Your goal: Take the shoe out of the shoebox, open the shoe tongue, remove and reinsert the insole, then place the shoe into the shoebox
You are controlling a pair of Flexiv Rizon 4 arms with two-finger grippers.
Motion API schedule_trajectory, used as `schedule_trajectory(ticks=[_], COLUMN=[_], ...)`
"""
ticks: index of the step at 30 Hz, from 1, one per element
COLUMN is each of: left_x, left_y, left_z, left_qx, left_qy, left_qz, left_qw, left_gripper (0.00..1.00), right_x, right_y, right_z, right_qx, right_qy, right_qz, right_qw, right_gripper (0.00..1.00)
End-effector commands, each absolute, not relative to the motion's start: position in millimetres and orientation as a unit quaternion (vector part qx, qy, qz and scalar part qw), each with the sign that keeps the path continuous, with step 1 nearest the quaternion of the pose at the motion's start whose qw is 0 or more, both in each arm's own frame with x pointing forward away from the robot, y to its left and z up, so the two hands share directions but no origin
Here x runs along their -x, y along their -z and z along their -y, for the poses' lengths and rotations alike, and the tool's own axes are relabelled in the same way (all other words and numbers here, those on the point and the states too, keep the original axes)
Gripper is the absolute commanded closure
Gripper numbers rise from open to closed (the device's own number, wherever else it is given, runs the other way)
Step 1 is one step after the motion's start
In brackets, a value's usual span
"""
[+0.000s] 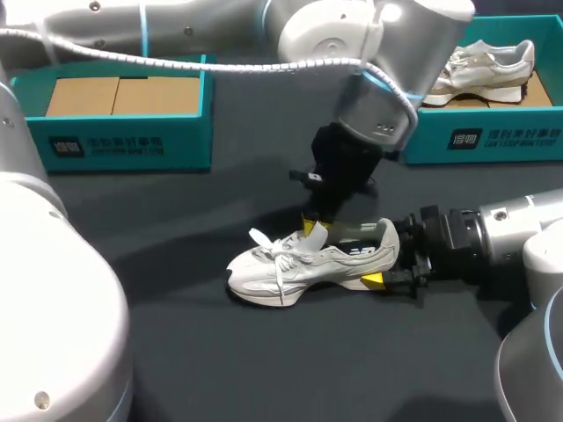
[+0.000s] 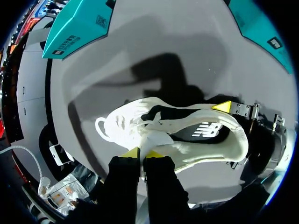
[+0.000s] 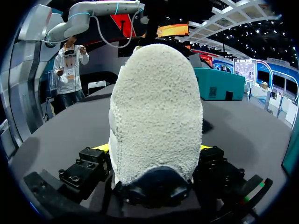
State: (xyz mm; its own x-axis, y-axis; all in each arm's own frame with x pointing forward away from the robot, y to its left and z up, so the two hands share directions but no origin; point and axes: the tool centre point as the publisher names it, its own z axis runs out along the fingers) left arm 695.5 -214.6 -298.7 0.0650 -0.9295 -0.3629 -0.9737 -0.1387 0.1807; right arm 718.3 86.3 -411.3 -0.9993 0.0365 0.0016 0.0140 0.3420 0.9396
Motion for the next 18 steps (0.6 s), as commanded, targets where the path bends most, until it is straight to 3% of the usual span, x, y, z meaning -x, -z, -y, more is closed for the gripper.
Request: schedule_trajectory(ticks=[1,18], left_x=[-684.9,-674.4], left_y=[285.7,317.2], left_z=[181.0,142.1], left_qx=[0.844,0.821], left_qy=[-0.064,-0.038], left_qz=[-0.533,-0.569], left_qw=[-0.003,-0.031], left_gripper=[1.00,1.00], right_x=[-718.3,-718.3], right_y=[412.4,412.4], right_z=[-87.3,-87.3], right_qx=[-0.016,-0.016], right_qy=[-0.572,-0.572], right_qz=[-0.820,-0.820], right_qw=[0.010,0.010], right_gripper=[1.00,1.00])
